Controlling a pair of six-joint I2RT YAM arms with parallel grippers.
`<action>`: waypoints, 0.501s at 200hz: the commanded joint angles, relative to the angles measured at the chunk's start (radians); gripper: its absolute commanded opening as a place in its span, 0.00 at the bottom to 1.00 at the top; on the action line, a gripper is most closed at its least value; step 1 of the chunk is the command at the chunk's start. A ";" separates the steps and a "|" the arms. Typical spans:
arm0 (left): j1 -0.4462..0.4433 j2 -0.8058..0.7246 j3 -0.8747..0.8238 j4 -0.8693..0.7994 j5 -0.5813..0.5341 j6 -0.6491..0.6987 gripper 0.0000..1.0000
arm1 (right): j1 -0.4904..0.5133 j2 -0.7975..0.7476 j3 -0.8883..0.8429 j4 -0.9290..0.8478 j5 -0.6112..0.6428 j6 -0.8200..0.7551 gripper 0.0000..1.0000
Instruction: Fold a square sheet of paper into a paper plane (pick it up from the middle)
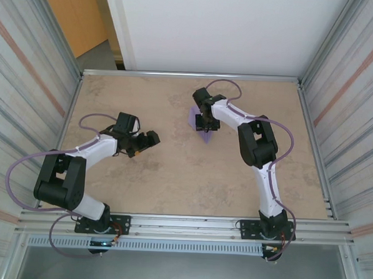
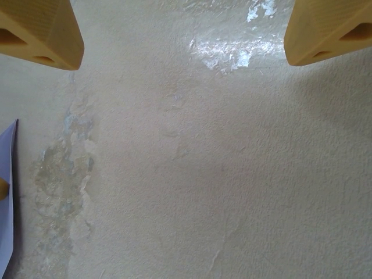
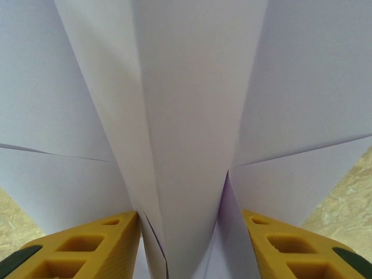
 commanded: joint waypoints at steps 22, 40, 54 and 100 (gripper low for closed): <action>0.005 -0.021 0.028 -0.023 -0.012 0.018 0.90 | -0.021 0.080 0.004 -0.022 0.027 0.084 0.45; 0.006 -0.022 0.031 -0.023 -0.012 0.018 0.90 | -0.024 0.083 0.007 -0.012 0.015 0.087 0.45; 0.006 -0.025 0.035 -0.026 -0.014 0.018 0.90 | -0.023 0.078 0.010 -0.010 0.017 0.080 0.45; 0.005 -0.061 0.073 -0.058 -0.043 0.035 0.90 | -0.024 -0.006 0.011 -0.013 0.005 0.045 0.48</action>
